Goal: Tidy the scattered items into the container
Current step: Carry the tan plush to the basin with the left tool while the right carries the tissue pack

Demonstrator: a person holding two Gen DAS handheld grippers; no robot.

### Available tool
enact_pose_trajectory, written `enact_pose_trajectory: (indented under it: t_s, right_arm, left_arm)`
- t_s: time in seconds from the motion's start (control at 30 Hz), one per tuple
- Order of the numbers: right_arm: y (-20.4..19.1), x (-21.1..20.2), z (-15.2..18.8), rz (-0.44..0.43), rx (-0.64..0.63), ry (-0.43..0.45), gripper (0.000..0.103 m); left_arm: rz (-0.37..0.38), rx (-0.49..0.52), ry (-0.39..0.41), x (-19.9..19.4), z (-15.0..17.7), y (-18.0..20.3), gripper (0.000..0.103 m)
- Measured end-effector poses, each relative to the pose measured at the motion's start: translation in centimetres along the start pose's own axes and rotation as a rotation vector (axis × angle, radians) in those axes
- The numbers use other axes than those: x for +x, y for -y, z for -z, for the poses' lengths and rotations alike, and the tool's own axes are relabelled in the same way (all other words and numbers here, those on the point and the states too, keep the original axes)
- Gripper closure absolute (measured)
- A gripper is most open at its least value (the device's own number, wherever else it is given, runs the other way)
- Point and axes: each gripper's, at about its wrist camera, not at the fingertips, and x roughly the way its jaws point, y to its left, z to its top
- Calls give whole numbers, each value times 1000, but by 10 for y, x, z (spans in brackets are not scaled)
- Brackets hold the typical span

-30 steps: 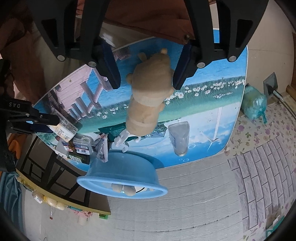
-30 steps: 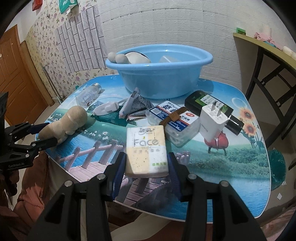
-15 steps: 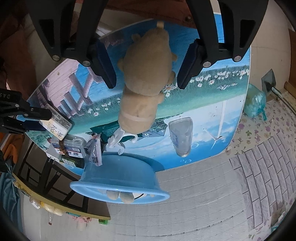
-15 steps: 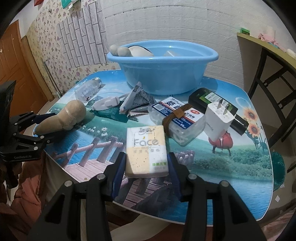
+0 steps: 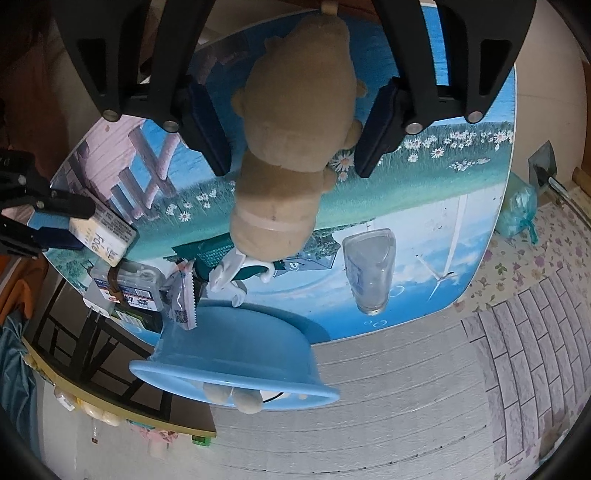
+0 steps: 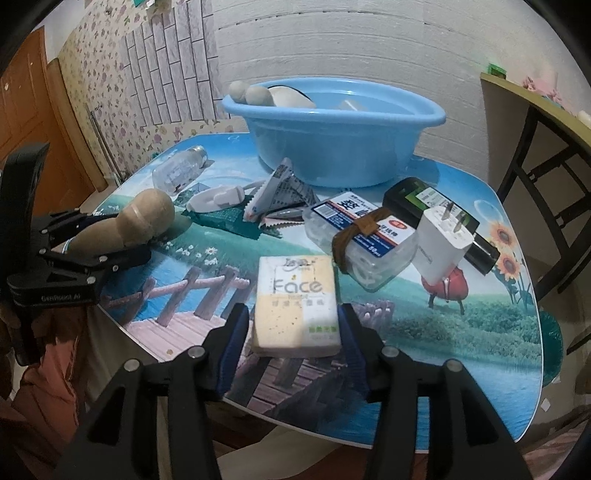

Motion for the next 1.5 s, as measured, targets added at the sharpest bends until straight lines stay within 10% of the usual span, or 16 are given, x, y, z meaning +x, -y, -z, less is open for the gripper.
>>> enact_pose_trajectory:
  t_s: [0.63, 1.5]
  right_arm:
    - [-7, -19, -14, -57, -29, 77, 58]
    - [33, -29, -98, -88, 36, 237, 58]
  left_arm:
    - [29, -59, 76, -38, -17, -6, 53]
    - [70, 4, 188, -25, -133, 15, 53]
